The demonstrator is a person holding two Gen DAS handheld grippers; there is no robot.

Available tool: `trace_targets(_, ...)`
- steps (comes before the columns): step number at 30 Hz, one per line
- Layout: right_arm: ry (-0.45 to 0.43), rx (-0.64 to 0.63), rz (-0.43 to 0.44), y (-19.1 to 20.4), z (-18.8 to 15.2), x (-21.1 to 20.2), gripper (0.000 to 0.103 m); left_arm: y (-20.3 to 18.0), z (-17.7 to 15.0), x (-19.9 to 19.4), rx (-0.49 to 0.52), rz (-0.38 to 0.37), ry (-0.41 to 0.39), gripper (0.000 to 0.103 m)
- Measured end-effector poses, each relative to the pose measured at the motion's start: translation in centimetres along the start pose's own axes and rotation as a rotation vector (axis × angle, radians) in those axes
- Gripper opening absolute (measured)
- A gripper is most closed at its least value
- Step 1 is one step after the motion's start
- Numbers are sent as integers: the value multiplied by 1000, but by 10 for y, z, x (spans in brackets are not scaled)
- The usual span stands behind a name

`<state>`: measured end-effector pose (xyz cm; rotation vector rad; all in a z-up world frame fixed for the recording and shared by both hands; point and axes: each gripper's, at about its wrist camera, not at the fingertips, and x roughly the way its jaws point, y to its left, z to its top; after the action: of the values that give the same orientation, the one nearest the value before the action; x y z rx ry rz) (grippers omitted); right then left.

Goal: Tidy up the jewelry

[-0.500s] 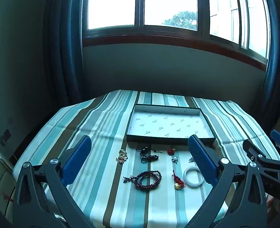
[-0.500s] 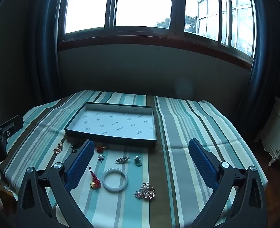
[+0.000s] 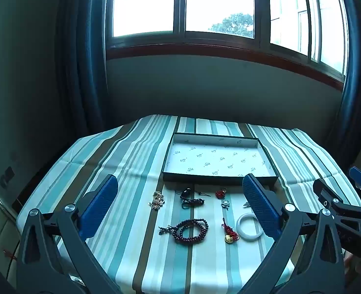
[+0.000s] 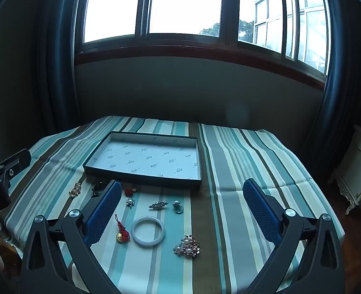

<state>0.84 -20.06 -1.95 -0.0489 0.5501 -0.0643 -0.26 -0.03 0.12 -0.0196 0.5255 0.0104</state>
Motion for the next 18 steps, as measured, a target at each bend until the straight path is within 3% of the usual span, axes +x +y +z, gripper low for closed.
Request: trace_targets(18, 0, -3, 0, 0, 1, 0, 99, -1, -3, 1, -2, 0, 7, 101)
